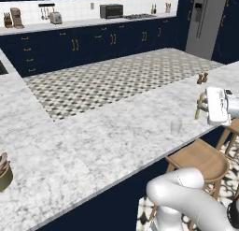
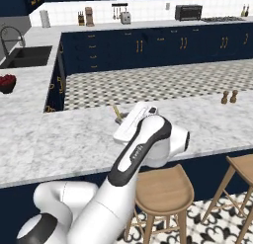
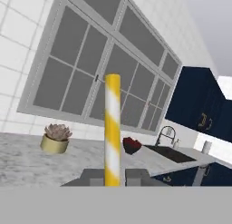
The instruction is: Take a straw from the drawer in front and place it inside the glass cup on the dining counter.
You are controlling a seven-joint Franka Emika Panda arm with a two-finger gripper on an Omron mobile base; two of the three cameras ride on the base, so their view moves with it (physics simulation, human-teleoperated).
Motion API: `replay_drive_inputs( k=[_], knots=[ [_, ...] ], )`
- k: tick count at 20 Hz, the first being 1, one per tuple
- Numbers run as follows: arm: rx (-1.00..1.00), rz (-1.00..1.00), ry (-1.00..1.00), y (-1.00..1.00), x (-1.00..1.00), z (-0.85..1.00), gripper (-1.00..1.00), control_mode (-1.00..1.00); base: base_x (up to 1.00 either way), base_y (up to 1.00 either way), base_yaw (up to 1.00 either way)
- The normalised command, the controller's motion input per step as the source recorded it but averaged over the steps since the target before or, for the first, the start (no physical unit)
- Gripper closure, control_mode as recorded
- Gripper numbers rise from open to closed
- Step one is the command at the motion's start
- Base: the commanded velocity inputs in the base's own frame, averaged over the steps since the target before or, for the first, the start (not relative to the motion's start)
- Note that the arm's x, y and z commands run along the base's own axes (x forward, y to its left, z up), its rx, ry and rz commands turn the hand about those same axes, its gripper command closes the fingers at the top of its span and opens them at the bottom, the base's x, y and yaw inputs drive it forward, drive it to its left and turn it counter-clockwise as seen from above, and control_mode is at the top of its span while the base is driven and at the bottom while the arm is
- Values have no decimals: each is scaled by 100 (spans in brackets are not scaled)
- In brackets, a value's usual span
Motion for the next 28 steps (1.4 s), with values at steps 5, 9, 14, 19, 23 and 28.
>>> replay_drive_inputs(
  k=[5,9,14,19,23,28],
  knots=[
    [16,14,-3,-3,3,-5,100,-100,0,0,0],
    [20,8,0,0,15,0,100,-100,0,0,0],
    [19,4,0,5,2,0,100,-100,0,0,0],
    [8,0,0,2,14,1,100,-100,0,0,0],
    [-8,0,0,-2,1,3,100,-100,0,0,0],
    [-10,0,1,-6,0,-4,100,-100,0,0,0]
  ],
)
